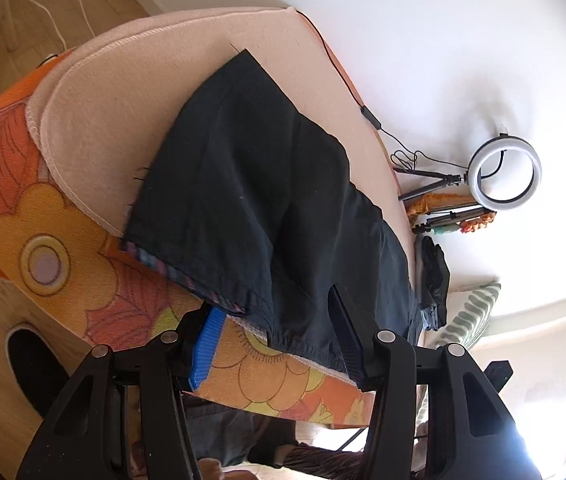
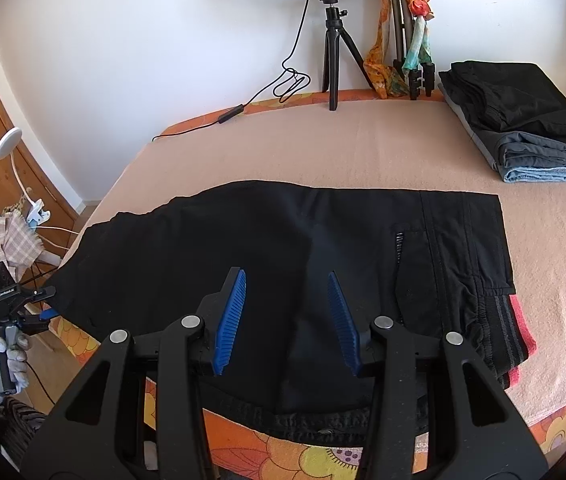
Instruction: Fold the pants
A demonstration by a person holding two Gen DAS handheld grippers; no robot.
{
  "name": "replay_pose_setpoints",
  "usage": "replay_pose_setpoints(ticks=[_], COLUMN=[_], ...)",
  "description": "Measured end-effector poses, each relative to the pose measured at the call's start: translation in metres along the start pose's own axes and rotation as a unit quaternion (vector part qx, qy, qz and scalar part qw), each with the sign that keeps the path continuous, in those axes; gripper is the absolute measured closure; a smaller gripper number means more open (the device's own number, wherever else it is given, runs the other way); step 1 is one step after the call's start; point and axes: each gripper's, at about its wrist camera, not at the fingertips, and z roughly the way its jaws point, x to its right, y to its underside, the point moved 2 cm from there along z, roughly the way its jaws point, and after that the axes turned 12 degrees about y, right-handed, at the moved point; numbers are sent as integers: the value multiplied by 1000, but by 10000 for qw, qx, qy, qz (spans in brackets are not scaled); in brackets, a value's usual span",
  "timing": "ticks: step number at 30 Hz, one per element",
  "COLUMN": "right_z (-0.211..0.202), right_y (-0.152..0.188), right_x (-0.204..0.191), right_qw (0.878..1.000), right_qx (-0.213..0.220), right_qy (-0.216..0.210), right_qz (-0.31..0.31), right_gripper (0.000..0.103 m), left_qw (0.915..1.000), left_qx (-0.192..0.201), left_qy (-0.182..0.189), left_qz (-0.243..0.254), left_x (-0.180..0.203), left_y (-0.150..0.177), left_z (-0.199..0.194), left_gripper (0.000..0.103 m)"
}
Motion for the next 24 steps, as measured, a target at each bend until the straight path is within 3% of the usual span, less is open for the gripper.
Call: replay_pose_setpoints(ticks=[3,10,11,12,14,18,24], right_z=[0,1,2,2,1,-2,2], right_y=[0,1,1,0,0,1,1], right_x=[-1,-4,-4,-4,-5,-6,-3], right_qw=[10000,10000,10000,10000,10000,10000,10000], right_qx=[12,3,-5,-10,14,63,8], right_qy=[22,-14,-31,-50,-46,-29,-25], right_qz=[-9,-43,-30,-19,-29,-67,-35], right_gripper=[58,58,58,58,58,58,58], left_qw=[9998,9957,9958,9961,9959,9925,9764], left_qx=[51,757,793,800,745,976,618], left_qy=[-153,-512,-442,-341,-340,-279,-408], left_qz=[124,155,153,152,381,675,2028], left_x=[6,-1,-3,-3,-1,12,74], left_y=[-2,-27,-29,-29,-33,-35,-9], left_z=[6,-5,-3,0,6,8,37], left_gripper=[52,55,59,78,100,100,101])
